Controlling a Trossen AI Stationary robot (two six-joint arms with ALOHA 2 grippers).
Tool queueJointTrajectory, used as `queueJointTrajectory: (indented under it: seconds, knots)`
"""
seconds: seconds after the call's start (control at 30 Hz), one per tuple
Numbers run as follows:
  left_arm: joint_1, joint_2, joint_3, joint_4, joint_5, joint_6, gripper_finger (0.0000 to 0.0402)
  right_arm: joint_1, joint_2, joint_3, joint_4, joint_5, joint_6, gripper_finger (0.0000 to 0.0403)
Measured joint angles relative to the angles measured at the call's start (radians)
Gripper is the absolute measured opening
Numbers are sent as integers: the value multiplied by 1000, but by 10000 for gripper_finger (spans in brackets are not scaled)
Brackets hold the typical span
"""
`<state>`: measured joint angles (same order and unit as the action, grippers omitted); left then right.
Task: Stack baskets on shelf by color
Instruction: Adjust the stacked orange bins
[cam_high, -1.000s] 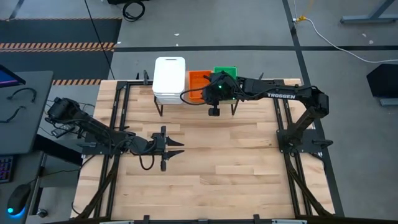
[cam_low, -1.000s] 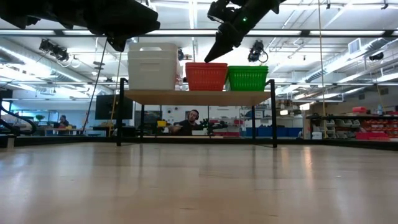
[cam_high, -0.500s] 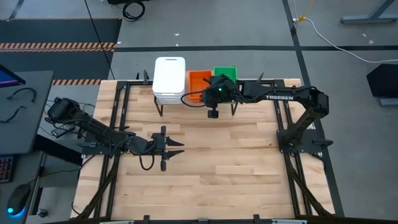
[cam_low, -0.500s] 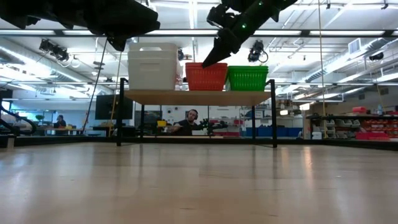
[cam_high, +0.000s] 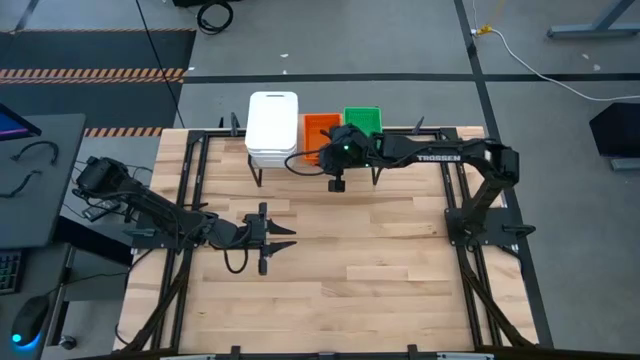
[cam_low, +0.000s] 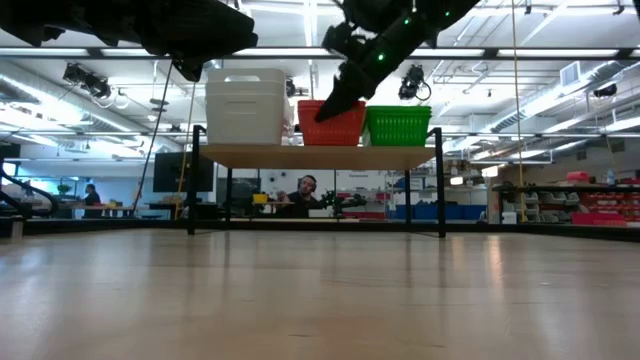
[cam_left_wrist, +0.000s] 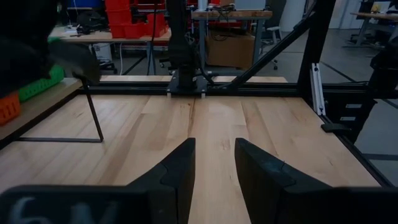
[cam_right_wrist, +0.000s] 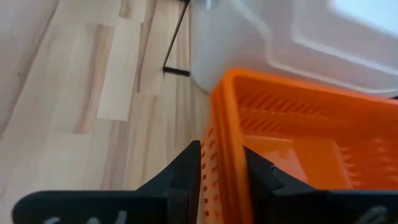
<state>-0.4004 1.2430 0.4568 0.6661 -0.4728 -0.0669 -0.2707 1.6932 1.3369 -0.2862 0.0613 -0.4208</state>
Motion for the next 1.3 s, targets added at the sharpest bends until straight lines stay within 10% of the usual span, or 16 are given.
queueJointTrajectory:
  seconds: [1.3]
  knots:
    - [6, 0, 0, -5, 0, 10, 121, 1, 35, 7, 51, 126, 133, 76]
